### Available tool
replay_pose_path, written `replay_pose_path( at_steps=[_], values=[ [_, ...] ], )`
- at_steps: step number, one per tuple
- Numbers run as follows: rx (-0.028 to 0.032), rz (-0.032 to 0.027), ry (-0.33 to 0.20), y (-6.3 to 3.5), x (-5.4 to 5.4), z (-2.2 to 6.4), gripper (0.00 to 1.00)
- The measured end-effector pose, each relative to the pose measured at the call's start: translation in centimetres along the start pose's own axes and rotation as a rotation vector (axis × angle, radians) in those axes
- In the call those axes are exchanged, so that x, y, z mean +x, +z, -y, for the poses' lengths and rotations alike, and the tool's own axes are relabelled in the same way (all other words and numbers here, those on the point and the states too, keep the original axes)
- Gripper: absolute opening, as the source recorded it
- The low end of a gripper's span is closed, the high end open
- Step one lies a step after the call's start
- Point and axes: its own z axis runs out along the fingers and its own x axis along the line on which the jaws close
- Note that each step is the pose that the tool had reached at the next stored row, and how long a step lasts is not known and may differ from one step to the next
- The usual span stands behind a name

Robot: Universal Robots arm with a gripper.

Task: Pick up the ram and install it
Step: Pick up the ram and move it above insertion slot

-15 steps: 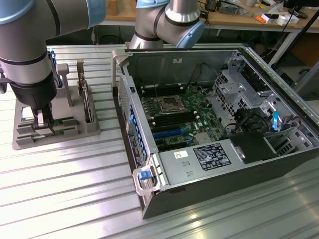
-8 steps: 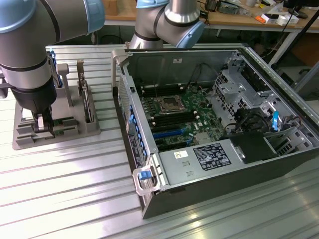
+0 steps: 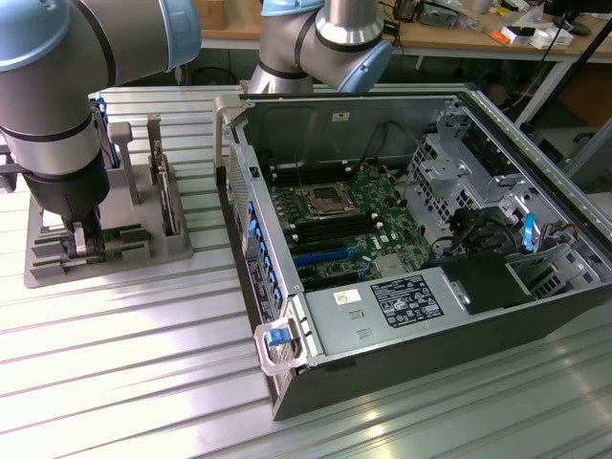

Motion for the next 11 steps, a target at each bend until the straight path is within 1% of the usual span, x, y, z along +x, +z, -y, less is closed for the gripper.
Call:
replay_pose_path(
  at_steps=[1, 2, 3, 11],
  values=[
    [-0.0001, 0.0, 0.0, 0.0, 0.0, 0.0, 0.16],
    [-0.0001, -0.0001, 0.0, 0.0, 0.0, 0.0, 0.16],
    [-0.0001, -0.0001, 0.0, 0.0, 0.0, 0.0, 0.13],
    [0.0001, 0.0, 0.0, 0.0, 0.0, 0.0, 0.13]
  ],
)
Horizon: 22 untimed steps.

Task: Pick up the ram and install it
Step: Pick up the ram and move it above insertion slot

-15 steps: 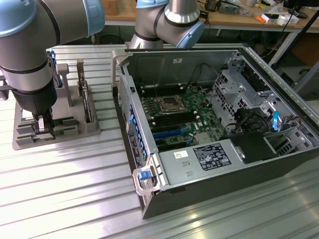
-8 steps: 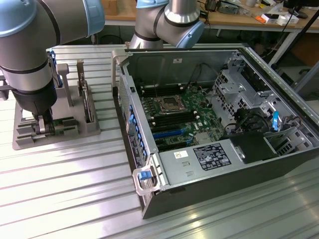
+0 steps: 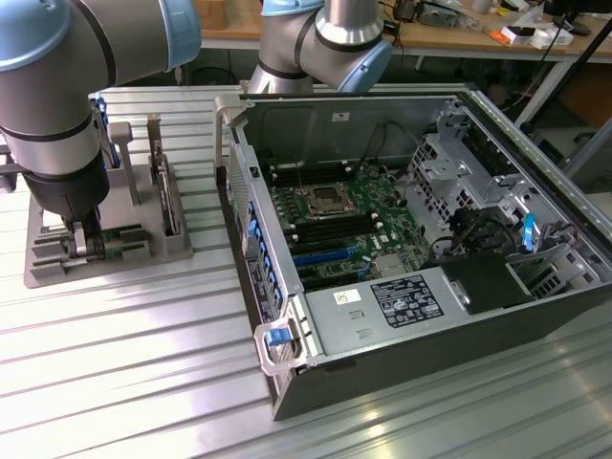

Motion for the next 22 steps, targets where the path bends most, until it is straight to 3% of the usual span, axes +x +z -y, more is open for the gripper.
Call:
replay_pose_path(
  at_steps=[12, 22],
  values=[
    [0.0, 0.0, 0.0, -1.43, 0.0, -0.06, 0.13],
    [-0.0001, -0.0001, 0.0, -3.16, -0.1, -0.13, 0.13]
  ],
)
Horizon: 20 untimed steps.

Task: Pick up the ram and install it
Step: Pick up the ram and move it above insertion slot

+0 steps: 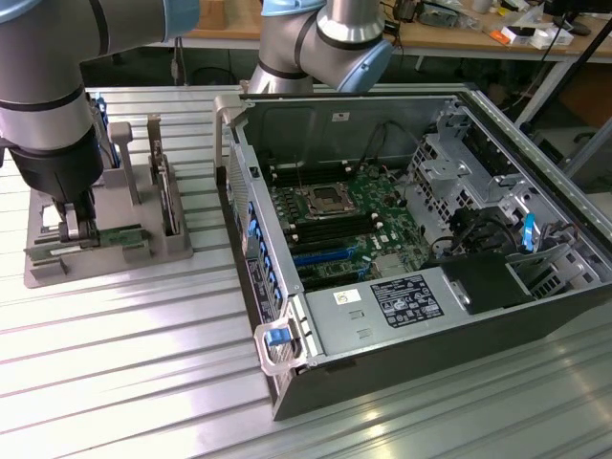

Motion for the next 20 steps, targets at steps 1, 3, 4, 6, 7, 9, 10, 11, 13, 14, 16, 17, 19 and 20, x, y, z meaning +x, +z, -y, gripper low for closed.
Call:
replay_pose_path(
  at_steps=[1, 3, 4, 6, 7, 9, 10, 11, 13, 14, 16, 17, 19, 20],
  values=[
    [0.0, 0.0, 0.0, -0.09, 0.0, 0.0, 0.13],
    [0.0, 0.0, 0.0, -0.41, 0.0, -0.01, 0.13],
    [0.0, 0.0, 0.0, -0.64, 0.0, -0.02, 0.13],
    [0.0, 0.0, 0.0, -0.89, 0.0, -0.03, 0.13],
    [0.0001, 0.0, 0.0, -1.01, 0.0, -0.04, 0.13],
    [0.0, 0.0, 0.0, -1.25, 0.0, -0.05, 0.13],
    [0.0, 0.0, 0.0, -1.39, 0.0, -0.05, 0.13],
    [0.0, 0.0, 0.0, -1.52, 0.0, -0.06, 0.13],
    [0.0001, 0.0001, 0.0, -1.82, 0.0, -0.07, 0.13],
    [0.0, 0.0, 0.0, -1.96, 0.0, -0.07, 0.13],
    [0.0, 0.0, 0.0, -2.26, 0.0, -0.08, 0.13],
    [0.0, 0.0, 0.0, -2.38, 0.0, -0.09, 0.13],
    [0.0001, 0.0001, 0.0, -2.66, 0.0, -0.1, 0.13],
    [0.0001, 0.0001, 0.0, -2.75, 0.0, -0.1, 0.13]
  ],
)
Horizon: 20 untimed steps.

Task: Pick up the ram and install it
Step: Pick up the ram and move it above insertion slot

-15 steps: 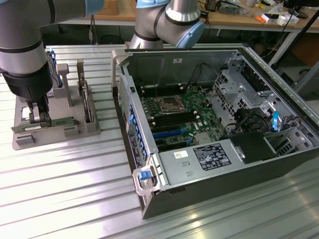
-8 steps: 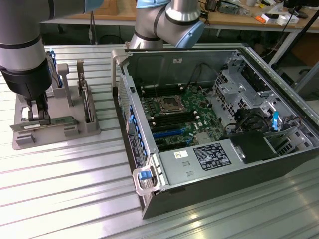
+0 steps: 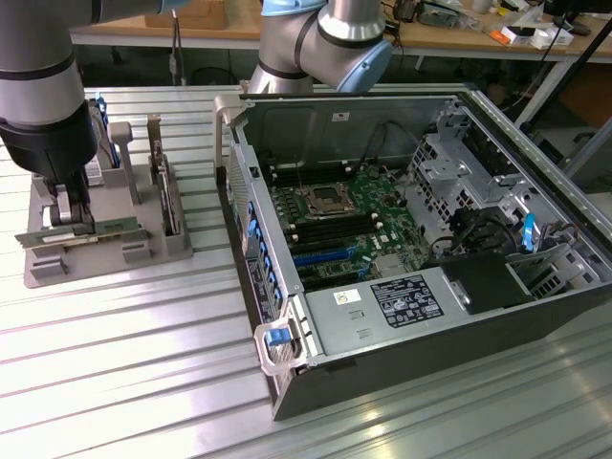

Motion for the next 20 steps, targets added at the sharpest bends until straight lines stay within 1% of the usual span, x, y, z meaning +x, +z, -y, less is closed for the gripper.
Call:
replay_pose_path(
  at_steps=[4, 10, 20],
  values=[
    [-0.0001, 0.0, 0.0, -0.4, 0.0, -0.02, 0.13],
    [-0.0001, 0.0, 0.0, -1.62, 0.0, -0.06, 0.13],
    [-0.0001, -0.0001, 0.0, -3.18, 0.0, -0.12, 0.13]
  ],
)
